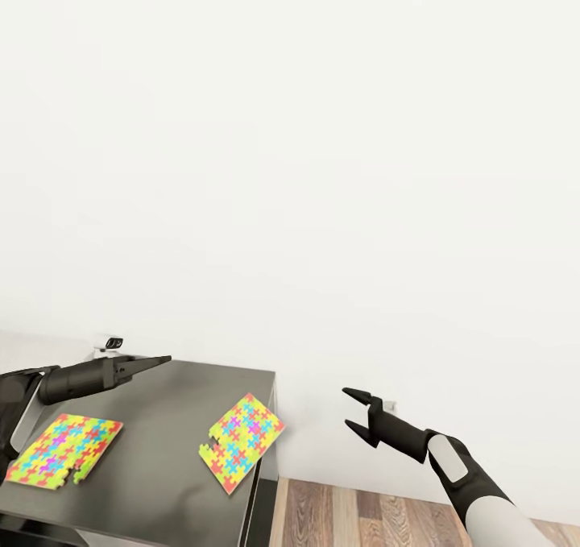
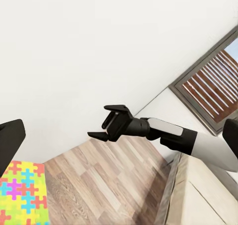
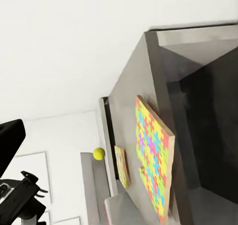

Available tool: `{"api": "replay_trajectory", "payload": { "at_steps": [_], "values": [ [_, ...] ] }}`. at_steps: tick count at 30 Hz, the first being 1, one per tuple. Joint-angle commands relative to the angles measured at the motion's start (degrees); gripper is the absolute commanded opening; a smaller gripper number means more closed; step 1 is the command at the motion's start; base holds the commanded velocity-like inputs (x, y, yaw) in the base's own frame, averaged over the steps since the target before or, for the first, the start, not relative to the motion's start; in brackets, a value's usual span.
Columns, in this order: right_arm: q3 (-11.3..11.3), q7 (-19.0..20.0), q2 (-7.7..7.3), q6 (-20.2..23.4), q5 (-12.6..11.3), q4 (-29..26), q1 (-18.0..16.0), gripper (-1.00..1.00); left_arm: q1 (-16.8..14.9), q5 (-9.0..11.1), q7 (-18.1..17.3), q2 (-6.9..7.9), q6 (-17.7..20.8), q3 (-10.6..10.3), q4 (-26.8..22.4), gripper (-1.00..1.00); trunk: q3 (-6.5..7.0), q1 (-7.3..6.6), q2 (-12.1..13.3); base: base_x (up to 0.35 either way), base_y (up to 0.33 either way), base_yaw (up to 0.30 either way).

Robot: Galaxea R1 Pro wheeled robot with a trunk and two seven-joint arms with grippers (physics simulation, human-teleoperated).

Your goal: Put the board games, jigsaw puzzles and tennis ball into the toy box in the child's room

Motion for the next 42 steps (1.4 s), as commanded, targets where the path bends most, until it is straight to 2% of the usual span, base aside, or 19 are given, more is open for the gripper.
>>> {"api": "replay_trajectory", "payload": {
  "at_steps": [1, 42],
  "values": [
    [-0.2, 0.2, 0.02, 0.3, 0.2, 0.0, -0.1, 1.00, 0.0, 0.0, -0.2, 0.02, 0.6, 0.0, 0.0, 1.00, -0.25, 0.23, -0.5, 0.000, 0.000, 0.000],
    [-0.2, 0.7, 0.10, 0.0, -0.3, 0.2, 0.0, 1.00, 0.0, -0.1, -0.2, -0.58, 0.6, 0.0, 0.0, 1.00, -7.61, 9.23, -16.9, 0.000, 0.000, 0.000]
  ]
}}
